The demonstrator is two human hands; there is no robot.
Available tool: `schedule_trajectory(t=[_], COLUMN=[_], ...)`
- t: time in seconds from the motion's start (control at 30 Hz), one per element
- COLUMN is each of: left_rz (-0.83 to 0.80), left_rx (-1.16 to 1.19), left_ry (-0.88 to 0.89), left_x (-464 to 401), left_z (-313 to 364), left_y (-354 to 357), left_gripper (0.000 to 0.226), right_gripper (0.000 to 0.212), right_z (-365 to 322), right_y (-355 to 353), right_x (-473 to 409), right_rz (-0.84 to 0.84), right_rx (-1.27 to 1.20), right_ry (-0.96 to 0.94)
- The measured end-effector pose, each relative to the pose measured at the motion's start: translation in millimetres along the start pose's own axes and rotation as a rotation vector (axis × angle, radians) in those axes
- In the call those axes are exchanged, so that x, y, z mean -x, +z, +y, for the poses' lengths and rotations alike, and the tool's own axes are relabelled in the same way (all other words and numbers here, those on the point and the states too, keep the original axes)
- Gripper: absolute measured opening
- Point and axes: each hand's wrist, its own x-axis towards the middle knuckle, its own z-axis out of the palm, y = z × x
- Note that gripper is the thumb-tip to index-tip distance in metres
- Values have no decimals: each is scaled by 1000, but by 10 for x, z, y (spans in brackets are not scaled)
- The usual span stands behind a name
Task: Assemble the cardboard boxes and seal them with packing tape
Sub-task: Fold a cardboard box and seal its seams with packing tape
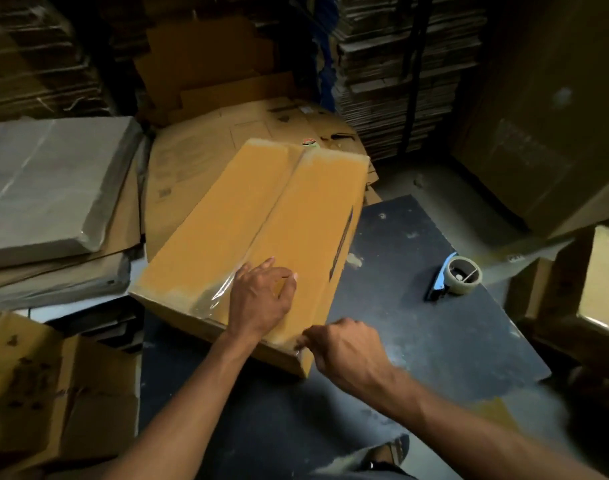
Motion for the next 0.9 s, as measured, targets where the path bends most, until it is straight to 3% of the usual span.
schedule_trajectory(t=[0.1,0.2,0.27,0.37,0.47,0.6,0.77,0.9], left_rz=[-45,-148,-222,-321,-366,-302,-283,-268], left_rx=[40,-88,-157,-265,-341,-414,-609,-682], left_ry=[-87,-126,-167,-181,-178,-318,-511,-579], left_x=[42,120,153,177,194,197,4,-153], left_z=[80,204,341,507,398,-28,-702,-866], left_y=[47,125,192,283,243,-123,-740,-883], left_gripper=[34,56,71,76,72,78,60,51], right_gripper=[34,20,38,73,81,74,74,70], right_z=[234,746,1096,1479,1601,1362,631,1], right_y=[-124,-286,-392,-501,-417,-281,-50,0], right_x=[-388,-944,-1301,-1684,-1736,-1509,-1184,-1007], right_rz=[225,375,334,100,28,88,148,1], right_rx=[-117,-252,-204,74,218,243,255,257], right_ry=[82,195,164,66,-5,-39,-114,-150])
